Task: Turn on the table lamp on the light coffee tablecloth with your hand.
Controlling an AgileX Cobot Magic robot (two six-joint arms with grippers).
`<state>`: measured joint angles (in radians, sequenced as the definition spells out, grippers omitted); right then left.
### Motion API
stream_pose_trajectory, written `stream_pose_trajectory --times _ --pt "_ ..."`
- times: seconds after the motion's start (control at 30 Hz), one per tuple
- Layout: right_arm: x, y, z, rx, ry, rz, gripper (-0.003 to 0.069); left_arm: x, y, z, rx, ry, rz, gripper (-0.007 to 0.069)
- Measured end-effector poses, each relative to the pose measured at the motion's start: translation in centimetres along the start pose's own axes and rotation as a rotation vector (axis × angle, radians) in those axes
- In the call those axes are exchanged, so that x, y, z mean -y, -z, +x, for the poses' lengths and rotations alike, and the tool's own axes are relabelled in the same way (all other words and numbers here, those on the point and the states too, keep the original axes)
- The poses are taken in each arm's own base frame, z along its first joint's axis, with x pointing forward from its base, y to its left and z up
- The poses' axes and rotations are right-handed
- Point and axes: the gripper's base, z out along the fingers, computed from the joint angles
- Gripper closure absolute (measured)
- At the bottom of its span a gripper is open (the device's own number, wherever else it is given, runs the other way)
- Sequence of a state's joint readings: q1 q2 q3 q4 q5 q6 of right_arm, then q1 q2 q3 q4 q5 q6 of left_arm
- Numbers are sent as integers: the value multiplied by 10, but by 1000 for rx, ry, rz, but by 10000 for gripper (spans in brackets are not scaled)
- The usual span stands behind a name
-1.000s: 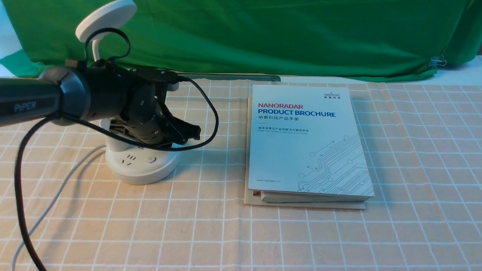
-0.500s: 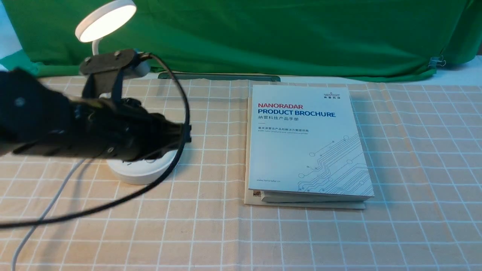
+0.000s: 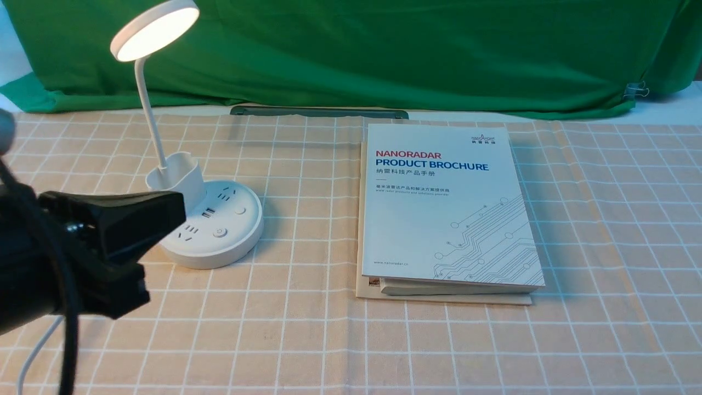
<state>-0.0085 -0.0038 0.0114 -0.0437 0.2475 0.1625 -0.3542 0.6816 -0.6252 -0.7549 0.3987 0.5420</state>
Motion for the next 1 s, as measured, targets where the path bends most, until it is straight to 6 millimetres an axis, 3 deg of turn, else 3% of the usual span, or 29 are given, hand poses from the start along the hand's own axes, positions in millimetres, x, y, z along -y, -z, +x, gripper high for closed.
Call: stream_pose_trajectory --times 0.1,0.37,0.53,0.8,1.0 --pt "0 0 0 0 0 0 419 3 9 -2 37 -17 6 624" --pt "0 0 0 0 0 0 419 1 12 1 58 -30 -16 624" --pt "0 0 0 0 0 0 419 -10 25 22 174 -71 -119 624" --pt "0 0 0 -1 0 0 419 -24 67 61 556 -195 -298 624" --pt "0 0 0 -1 0 0 419 -32 75 85 621 -224 -437 624"
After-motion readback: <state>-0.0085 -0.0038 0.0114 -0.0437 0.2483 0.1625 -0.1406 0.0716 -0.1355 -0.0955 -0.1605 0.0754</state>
